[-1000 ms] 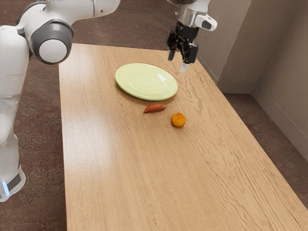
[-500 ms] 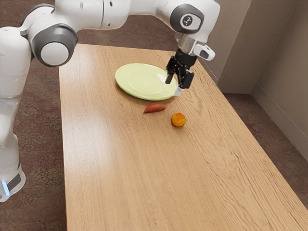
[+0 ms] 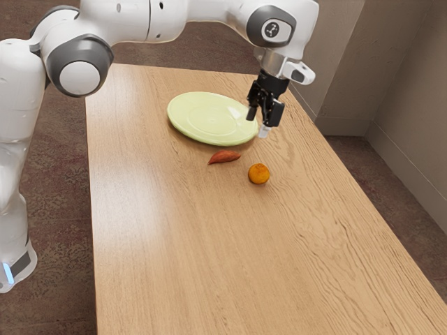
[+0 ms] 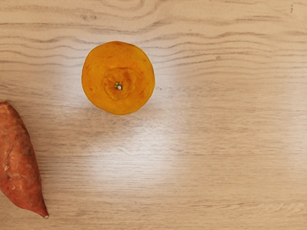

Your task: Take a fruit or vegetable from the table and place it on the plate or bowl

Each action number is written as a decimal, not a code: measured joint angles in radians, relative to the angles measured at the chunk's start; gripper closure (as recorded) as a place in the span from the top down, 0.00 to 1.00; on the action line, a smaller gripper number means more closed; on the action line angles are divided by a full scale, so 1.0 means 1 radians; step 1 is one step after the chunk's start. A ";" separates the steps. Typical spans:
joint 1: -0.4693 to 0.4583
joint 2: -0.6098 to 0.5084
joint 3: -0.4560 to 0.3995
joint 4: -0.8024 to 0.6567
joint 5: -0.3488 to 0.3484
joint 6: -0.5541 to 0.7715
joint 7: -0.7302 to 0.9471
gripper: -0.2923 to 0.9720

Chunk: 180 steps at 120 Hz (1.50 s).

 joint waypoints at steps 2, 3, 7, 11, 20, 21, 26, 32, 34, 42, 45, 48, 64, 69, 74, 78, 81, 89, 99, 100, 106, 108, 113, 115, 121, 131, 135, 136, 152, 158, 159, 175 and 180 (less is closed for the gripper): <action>0.000 0.000 0.000 0.000 0.000 0.001 0.001 0.77; 0.000 0.001 0.000 0.000 0.000 0.002 0.002 0.77; 0.000 0.001 -0.001 0.000 -0.001 0.003 0.004 0.77; 0.001 0.002 -0.001 0.000 -0.001 0.005 0.007 0.77; 0.004 0.001 0.001 0.000 0.001 0.007 0.012 0.77; 0.004 0.001 0.001 0.000 0.001 0.007 0.012 0.77; 0.004 -0.002 0.003 0.000 0.003 0.009 0.015 0.77; 0.005 -0.005 0.003 0.000 0.005 0.010 0.018 0.77; 0.005 -0.005 0.003 0.000 0.006 0.011 0.018 0.77; 0.002 -0.006 0.002 -0.001 0.006 0.017 0.022 0.77; 0.001 -0.006 0.001 -0.001 0.006 0.021 0.024 0.77; 0.000 -0.005 0.001 -0.001 0.007 0.026 0.025 0.77; -0.015 -0.001 -0.002 -0.035 0.005 0.078 0.034 0.77; -0.017 0.000 -0.002 -0.055 0.004 0.097 0.037 0.77; -0.018 0.001 -0.002 -0.073 0.003 0.115 0.041 0.77; -0.019 0.002 -0.002 -0.086 0.002 0.128 0.044 0.77; -0.019 0.003 -0.002 -0.095 0.002 0.137 0.047 0.77; -0.019 0.004 0.002 -0.117 0.005 0.155 0.055 0.77; -0.017 0.006 0.004 -0.126 0.008 0.173 0.065 0.77; -0.017 0.007 0.004 -0.126 0.009 0.175 0.066 0.77; -0.017 0.012 0.003 -0.130 0.010 0.187 0.072 0.77; -0.017 0.014 0.003 -0.135 0.009 0.192 0.073 0.77; -0.017 0.018 0.002 -0.151 0.008 0.204 0.078 0.77; -0.017 0.018 0.001 -0.158 0.007 0.209 0.080 0.77; -0.017 0.020 0.001 -0.176 0.006 0.221 0.085 0.77; -0.017 0.020 0.001 -0.194 0.002 0.243 0.092 0.77; -0.017 0.020 0.001 -0.198 0.000 0.251 0.095 0.77; -0.017 0.020 0.000 -0.199 -0.001 0.253 0.096 0.77; -0.017 0.020 0.000 -0.223 -0.020 0.285 0.108 0.77; -0.017 0.020 0.001 -0.236 -0.026 0.296 0.112 0.77; -0.017 0.020 0.001 -0.237 -0.027 0.297 0.113 0.77; -0.018 0.027 -0.001 -0.256 -0.039 0.320 0.123 0.77; -0.017 0.028 -0.001 -0.266 -0.043 0.328 0.126 0.77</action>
